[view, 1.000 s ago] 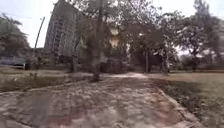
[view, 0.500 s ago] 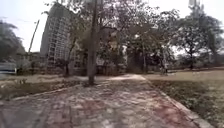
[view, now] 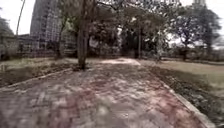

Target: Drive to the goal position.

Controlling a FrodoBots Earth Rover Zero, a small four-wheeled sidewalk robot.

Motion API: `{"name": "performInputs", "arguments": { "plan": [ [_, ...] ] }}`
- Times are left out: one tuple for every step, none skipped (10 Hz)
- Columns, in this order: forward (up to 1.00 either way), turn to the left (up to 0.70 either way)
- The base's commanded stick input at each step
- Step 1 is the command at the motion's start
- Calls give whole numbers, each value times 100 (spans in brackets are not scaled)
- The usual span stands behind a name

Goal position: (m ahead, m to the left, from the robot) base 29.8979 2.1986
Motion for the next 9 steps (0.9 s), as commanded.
{"name": "performInputs", "arguments": {
  "plan": [
    [70,0],
    [70,0],
    [70,0],
    [70,0],
    [70,0],
    [70,0],
    [70,0],
    [70,0],
    [70,0]
  ]
}}
